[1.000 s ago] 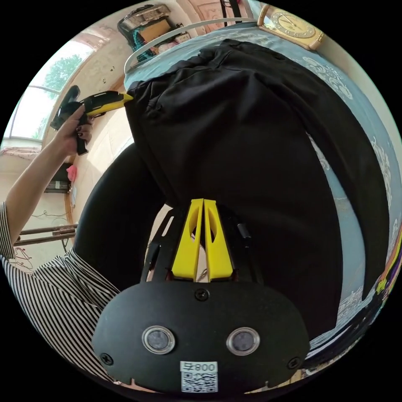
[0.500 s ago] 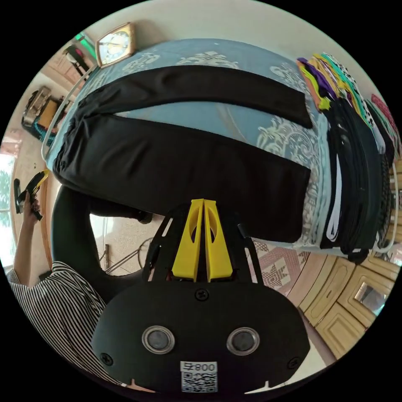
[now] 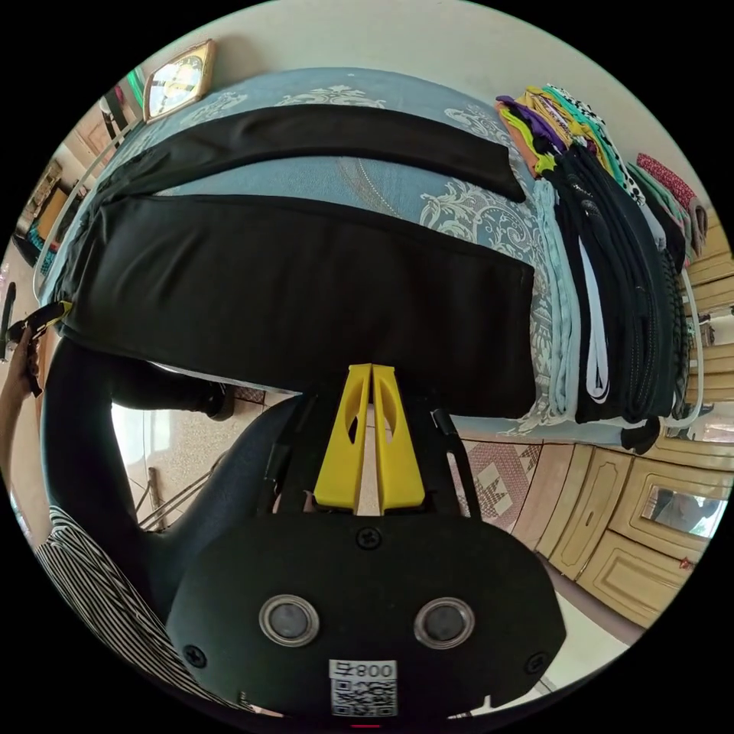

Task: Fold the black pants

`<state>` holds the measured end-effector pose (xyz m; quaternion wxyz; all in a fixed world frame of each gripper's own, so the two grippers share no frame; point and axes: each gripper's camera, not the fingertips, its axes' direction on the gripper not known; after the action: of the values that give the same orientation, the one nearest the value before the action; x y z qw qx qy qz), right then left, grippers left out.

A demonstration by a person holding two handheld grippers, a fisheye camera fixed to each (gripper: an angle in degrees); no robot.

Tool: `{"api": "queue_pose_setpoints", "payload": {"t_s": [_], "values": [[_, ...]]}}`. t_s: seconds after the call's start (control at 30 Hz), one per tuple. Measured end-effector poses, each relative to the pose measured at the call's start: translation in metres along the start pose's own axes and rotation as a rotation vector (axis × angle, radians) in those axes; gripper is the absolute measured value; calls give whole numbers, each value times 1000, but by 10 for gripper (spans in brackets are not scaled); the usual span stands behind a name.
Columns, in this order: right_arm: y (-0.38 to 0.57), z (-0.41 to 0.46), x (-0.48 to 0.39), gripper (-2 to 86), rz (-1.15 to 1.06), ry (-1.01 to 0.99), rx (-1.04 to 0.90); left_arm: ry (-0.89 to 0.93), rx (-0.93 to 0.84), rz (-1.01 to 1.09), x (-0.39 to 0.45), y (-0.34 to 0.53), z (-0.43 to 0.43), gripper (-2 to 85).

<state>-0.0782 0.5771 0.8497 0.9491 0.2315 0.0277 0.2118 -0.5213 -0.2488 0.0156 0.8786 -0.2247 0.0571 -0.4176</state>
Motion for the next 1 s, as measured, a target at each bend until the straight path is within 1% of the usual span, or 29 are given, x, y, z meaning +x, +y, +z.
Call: {"api": "queue_pose_setpoints", "payload": {"t_s": [0.17, 0.27, 0.4, 0.47, 0.6, 0.7, 0.77, 0.83, 0.97, 1.0], "values": [[-7, -2, 7, 2, -16, 10, -9, 74, -17, -26, 1, -42, 6, 3], [-11, -4, 16, 1, -15, -20, 2, 98, -15, -31, 5, -66, 10, 3], [-25, -9, 42, 1, 47, -157, -47, 122, -48, 19, 8, -98, 9, 2], [-33, -17, 52, 1, 74, -206, -47, 150, 12, 80, 9, -114, -6, 2], [-64, -45, 60, 2, 94, -228, 55, 172, 138, 135, 2, -148, -36, 5], [-113, -58, 45, 5, 7, -291, 110, 140, 186, 169, -5, -202, -50, 13], [-150, -65, 28, 10, -68, -334, 155, 114, 193, 174, -8, -257, -51, 21], [-202, -68, 0, 21, -160, -384, 194, 86, 195, 173, -8, -301, -51, 31], [-278, -70, -48, 47, -299, -446, 205, 32, 182, 200, 4, -398, -48, 64], [-300, -71, -64, 53, -346, -451, 209, 24, 183, 207, 6, -410, -47, 68]]}}
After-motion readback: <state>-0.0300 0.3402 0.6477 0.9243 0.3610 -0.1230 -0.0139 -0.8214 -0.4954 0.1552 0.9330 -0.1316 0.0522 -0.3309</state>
